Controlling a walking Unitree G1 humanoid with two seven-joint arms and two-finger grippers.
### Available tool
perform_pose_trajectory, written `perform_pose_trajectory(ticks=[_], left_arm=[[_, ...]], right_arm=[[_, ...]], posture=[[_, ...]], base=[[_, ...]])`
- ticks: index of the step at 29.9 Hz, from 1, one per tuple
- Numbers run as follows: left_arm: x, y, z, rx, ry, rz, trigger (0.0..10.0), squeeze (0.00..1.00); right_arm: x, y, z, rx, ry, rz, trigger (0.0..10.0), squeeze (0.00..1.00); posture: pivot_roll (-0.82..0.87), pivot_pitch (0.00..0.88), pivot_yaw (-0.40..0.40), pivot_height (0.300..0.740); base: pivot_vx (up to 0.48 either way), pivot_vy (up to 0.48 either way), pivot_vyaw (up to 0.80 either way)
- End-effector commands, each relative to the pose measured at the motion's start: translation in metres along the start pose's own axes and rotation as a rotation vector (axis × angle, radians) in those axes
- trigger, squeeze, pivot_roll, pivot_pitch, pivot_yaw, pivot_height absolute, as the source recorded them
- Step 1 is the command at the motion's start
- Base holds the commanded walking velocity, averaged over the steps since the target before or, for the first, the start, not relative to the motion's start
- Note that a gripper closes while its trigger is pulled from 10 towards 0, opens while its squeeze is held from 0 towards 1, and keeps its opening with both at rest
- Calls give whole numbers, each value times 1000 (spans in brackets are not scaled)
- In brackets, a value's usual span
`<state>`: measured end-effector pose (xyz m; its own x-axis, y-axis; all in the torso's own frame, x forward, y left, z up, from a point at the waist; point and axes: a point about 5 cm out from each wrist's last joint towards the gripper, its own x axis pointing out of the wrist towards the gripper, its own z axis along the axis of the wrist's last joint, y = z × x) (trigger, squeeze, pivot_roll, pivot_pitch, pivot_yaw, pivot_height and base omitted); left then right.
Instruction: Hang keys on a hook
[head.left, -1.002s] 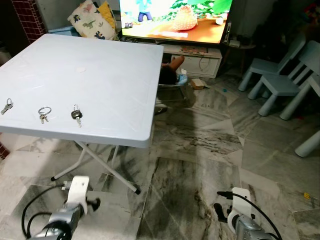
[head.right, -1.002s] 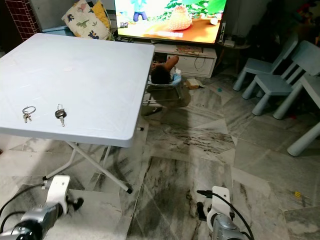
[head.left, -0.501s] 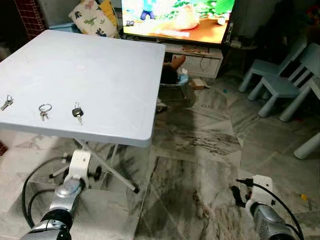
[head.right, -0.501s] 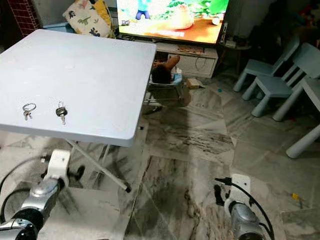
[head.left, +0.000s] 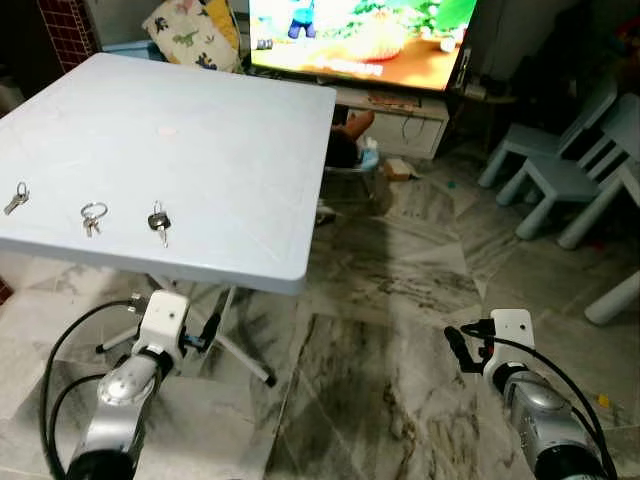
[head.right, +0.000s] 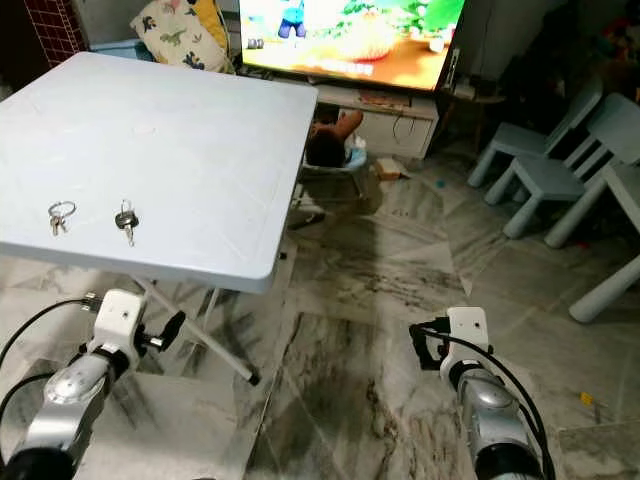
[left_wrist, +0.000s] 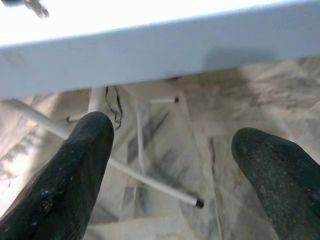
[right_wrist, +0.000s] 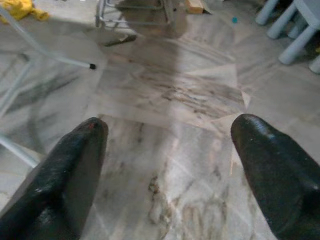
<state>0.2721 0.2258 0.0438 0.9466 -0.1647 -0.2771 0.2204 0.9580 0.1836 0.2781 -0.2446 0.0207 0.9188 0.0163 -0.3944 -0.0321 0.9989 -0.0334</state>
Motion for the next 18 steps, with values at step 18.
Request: perform_pose_trajectory(ticks=[18], left_arm=[[-22, -49, 65, -43, -164, -113, 10000, 0]], right_arm=[[-73, 45, 43, 197, -261, -60, 10000, 0]], posture=[[91, 0, -85, 740]], base=[[0, 0, 0]])
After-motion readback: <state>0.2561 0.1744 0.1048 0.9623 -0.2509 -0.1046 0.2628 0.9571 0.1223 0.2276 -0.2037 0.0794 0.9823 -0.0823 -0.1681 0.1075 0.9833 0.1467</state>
